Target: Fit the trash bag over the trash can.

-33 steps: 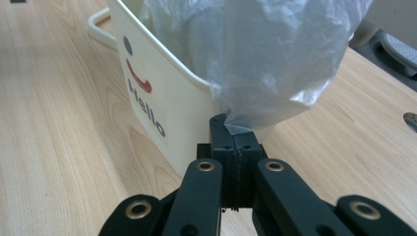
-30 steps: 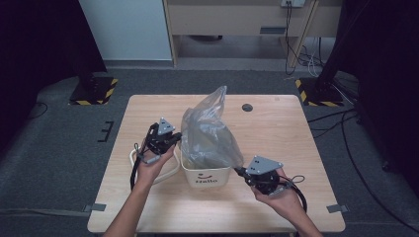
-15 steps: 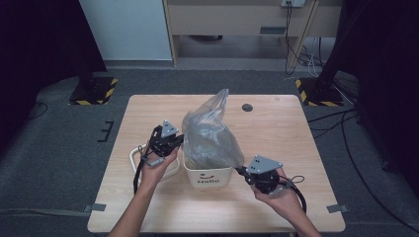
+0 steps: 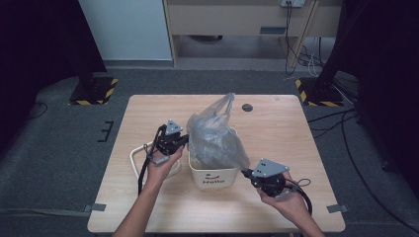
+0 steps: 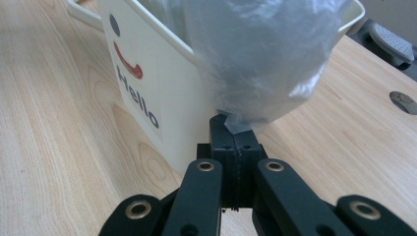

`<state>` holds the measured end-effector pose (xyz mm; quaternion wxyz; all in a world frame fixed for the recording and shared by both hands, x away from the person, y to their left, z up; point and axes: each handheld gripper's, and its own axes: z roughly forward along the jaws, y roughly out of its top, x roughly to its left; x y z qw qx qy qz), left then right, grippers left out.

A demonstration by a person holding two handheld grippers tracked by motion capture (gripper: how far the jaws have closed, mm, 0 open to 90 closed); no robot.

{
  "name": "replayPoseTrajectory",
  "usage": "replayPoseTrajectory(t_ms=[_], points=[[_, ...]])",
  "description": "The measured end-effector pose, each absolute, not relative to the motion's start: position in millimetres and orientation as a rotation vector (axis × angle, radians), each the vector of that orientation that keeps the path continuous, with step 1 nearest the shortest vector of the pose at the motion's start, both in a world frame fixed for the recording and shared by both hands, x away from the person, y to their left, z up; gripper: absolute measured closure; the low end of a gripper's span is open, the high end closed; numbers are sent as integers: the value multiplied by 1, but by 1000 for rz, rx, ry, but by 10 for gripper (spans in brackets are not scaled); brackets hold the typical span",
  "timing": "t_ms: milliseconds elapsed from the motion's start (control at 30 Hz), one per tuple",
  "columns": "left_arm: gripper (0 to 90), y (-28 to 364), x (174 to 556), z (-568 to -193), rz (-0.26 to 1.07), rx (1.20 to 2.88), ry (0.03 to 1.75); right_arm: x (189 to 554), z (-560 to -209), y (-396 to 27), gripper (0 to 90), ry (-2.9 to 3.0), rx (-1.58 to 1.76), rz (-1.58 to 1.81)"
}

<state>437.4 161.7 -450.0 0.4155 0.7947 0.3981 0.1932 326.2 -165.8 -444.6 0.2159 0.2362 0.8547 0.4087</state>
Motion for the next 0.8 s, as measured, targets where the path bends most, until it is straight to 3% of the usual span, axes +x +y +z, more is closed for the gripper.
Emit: replayPoseTrajectory(t_ms=[800], points=[[900,160,446,-456,446,1988,1025,329,-457,-159,900,2390,653,1114]])
